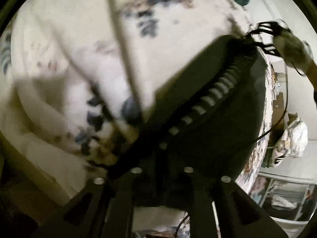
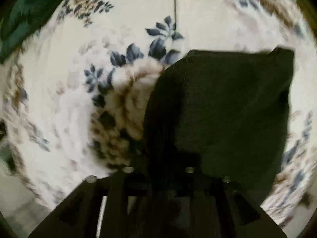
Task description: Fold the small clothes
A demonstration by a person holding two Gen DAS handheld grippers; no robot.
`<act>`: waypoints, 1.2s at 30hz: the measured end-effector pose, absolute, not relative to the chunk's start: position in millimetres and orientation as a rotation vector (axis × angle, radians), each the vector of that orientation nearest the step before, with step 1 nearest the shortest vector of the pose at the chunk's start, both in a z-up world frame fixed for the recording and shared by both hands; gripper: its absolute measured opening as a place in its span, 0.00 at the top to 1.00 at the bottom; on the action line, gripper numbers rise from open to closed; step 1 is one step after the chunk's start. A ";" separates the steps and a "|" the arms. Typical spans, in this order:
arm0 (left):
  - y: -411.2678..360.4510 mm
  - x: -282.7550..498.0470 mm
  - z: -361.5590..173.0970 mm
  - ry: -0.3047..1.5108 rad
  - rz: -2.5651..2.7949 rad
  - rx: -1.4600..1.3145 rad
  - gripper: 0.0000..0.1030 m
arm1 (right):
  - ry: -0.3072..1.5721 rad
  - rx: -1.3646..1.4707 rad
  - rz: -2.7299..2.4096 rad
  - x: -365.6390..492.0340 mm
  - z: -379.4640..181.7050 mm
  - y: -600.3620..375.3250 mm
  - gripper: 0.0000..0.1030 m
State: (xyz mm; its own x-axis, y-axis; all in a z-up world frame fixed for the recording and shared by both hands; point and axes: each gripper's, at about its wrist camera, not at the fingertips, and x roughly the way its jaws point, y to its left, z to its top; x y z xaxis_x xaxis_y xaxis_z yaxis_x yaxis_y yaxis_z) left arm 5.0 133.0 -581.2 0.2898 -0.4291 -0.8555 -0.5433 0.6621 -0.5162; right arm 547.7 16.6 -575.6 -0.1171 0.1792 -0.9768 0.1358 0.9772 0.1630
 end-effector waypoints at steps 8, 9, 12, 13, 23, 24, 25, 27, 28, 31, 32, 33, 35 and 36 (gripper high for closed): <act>161.2 4.7 -538.3 1.293 0.096 -0.876 0.48 | 1.606 0.575 0.239 506.9 -517.6 -78.4 0.36; 160.7 16.0 -529.6 1.284 0.082 -0.856 0.47 | 1.604 0.559 0.233 500.5 -512.9 -90.0 0.36; 151.3 56.3 -508.2 1.250 0.031 -0.784 0.44 | 1.600 0.506 0.212 470.9 -507.3 -136.1 0.36; 143.7 77.5 -500.5 1.236 0.003 -0.749 0.42 | 1.603 0.503 0.212 462.5 -509.0 -148.8 0.36; 47.8 215.2 -532.7 1.334 -0.110 -0.324 0.81 | 1.634 0.602 0.275 390.8 -577.3 -209.1 0.36; 43.5 215.7 -536.7 1.337 -0.110 -0.297 0.96 | 1.636 0.614 0.287 384.7 -580.7 -210.0 0.36; 44.3 216.9 -541.9 1.354 -0.089 -0.280 0.96 | 1.638 0.624 0.299 378.4 -583.1 -211.9 0.36; 66.6 213.5 -543.1 1.325 -0.035 -0.335 0.96 | 1.637 0.620 0.313 366.9 -584.9 -218.1 0.36; 77.2 213.9 -543.2 1.324 -0.005 -0.350 0.96 | 1.634 0.612 0.314 361.0 -585.4 -222.2 0.36; 117.6 207.7 -540.5 1.314 0.014 -0.478 0.92 | 1.643 0.594 0.303 343.8 -585.8 -232.3 0.36; 124.8 204.5 -537.9 1.320 -0.001 -0.505 0.92 | 1.645 0.586 0.308 336.4 -585.0 -234.6 0.36; 129.6 198.5 -533.9 1.341 0.010 -0.496 0.93 | 1.652 0.575 0.314 326.4 -584.1 -236.4 0.36; 131.4 184.9 -531.6 1.361 -0.031 -0.534 0.79 | 1.655 0.576 0.329 307.3 -580.0 -237.3 0.36; 130.3 174.1 -530.4 1.373 -0.048 -0.552 0.70 | 1.661 0.584 0.341 293.8 -578.4 -236.5 0.36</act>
State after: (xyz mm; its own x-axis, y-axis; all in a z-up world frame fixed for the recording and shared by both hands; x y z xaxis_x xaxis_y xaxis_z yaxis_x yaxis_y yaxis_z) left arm 174.1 130.3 -530.4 0.2165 -0.3467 -0.9127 -0.2820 0.8728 -0.3984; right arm 293.8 -236.5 -578.4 -0.0913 0.5532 -0.8280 0.1827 0.8267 0.5322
